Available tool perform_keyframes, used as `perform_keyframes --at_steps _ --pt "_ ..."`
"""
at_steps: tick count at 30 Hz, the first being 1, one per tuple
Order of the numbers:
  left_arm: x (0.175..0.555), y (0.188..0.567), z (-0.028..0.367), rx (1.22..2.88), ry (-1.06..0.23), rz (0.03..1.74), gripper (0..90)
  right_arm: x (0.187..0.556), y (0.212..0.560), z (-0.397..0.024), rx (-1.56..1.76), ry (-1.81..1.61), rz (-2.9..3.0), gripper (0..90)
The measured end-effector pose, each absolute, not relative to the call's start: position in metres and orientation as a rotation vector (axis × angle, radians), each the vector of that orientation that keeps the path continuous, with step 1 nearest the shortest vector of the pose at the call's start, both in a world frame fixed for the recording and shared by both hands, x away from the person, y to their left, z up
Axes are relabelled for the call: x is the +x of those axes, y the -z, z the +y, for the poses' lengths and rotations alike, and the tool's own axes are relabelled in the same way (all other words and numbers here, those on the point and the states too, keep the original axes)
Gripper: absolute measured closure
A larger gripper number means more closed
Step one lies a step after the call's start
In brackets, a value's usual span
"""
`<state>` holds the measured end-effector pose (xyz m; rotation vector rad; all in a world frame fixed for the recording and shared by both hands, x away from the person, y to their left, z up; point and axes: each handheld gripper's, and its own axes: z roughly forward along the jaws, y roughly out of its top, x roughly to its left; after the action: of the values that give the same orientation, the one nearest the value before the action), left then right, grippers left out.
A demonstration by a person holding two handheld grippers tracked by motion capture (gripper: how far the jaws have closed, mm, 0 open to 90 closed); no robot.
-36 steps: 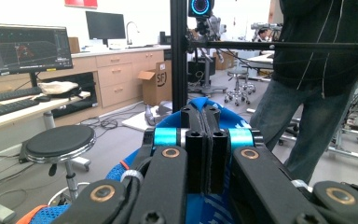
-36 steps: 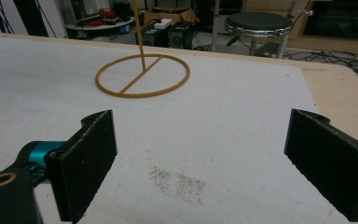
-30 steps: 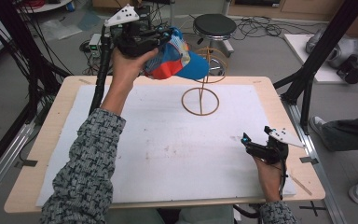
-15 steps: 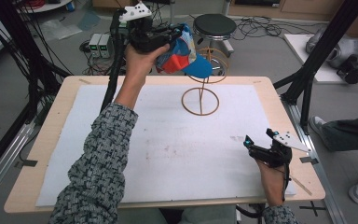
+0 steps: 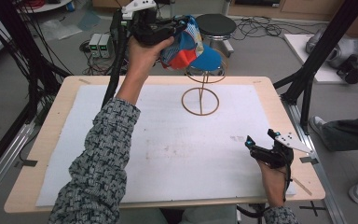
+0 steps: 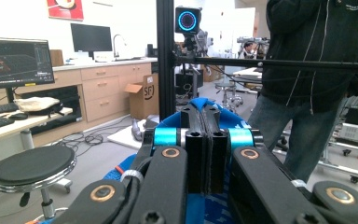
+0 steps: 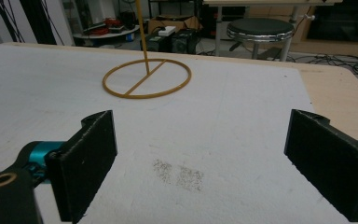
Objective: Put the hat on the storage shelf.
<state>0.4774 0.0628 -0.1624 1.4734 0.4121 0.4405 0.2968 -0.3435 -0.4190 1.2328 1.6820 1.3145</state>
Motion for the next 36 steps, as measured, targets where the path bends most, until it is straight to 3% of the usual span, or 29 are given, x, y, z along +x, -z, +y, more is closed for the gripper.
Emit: perform_keyframes --at_steps 13,36 --pt "0.495 0.173 0.047 1.467 -0.405 0.425 89.1 0.292 0.419 -0.346 1.235 -1.309 1.683 8.3" --pt "0.524 0.22 0.015 1.61 -0.408 0.495 89.1 0.292 0.42 -0.348 1.238 -1.312 1.699 8.3"
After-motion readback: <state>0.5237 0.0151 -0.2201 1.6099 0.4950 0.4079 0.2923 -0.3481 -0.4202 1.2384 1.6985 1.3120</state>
